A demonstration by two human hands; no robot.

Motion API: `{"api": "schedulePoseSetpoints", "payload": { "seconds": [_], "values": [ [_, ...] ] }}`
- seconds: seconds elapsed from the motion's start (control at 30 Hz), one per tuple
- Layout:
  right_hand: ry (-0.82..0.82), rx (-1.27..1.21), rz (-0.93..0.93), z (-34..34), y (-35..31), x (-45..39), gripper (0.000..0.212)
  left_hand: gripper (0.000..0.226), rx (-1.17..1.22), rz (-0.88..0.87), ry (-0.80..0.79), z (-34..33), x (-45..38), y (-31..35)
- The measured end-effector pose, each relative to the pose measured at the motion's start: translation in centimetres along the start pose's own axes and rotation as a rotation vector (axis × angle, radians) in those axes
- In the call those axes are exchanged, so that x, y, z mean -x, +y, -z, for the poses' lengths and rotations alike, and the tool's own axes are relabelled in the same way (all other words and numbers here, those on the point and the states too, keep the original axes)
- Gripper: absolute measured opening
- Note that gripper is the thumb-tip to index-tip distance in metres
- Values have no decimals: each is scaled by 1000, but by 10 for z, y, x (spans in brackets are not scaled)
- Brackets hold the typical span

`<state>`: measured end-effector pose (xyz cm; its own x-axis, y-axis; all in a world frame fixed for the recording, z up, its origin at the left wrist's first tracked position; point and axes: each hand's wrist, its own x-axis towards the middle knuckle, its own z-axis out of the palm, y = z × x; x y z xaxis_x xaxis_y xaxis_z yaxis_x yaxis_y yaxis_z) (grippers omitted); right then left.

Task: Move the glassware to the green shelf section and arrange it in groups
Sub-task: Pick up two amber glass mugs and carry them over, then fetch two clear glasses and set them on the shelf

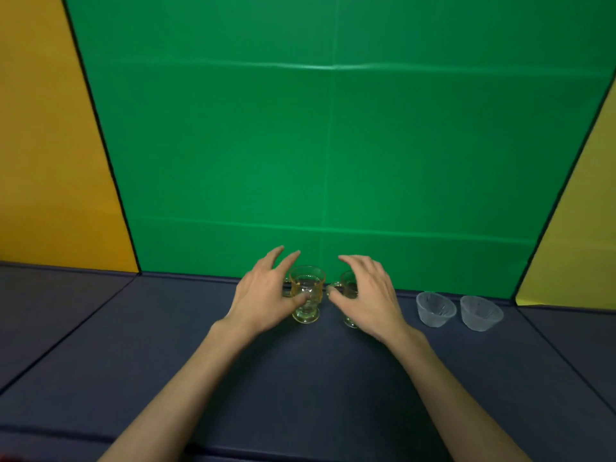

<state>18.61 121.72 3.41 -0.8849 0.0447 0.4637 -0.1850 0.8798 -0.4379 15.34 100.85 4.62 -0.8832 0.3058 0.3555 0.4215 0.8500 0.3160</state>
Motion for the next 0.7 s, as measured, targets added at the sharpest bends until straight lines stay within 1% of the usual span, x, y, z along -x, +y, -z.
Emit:
{"api": "schedulePoseSetpoints", "payload": {
  "seconds": [0.07,0.13,0.23,0.33,0.5,0.7],
  "values": [
    [-3,51,104,-3,-17,-1,63,78,-101,-30,27,13,7,-1],
    [-11,68,176,-9,-36,-2,60,72,-170,-16,48,27,16,-6],
    [-23,49,246,-23,-65,-4,57,69,-261,34,57,45,35,-22],
    [-54,21,297,-40,-96,-5,59,66,-320,107,51,62,55,-46],
    [-125,-18,360,-72,-156,-4,51,65,-388,225,47,89,91,-98],
    [-231,-52,430,-124,-246,7,45,63,-409,331,40,131,150,-181]
  ]
}}
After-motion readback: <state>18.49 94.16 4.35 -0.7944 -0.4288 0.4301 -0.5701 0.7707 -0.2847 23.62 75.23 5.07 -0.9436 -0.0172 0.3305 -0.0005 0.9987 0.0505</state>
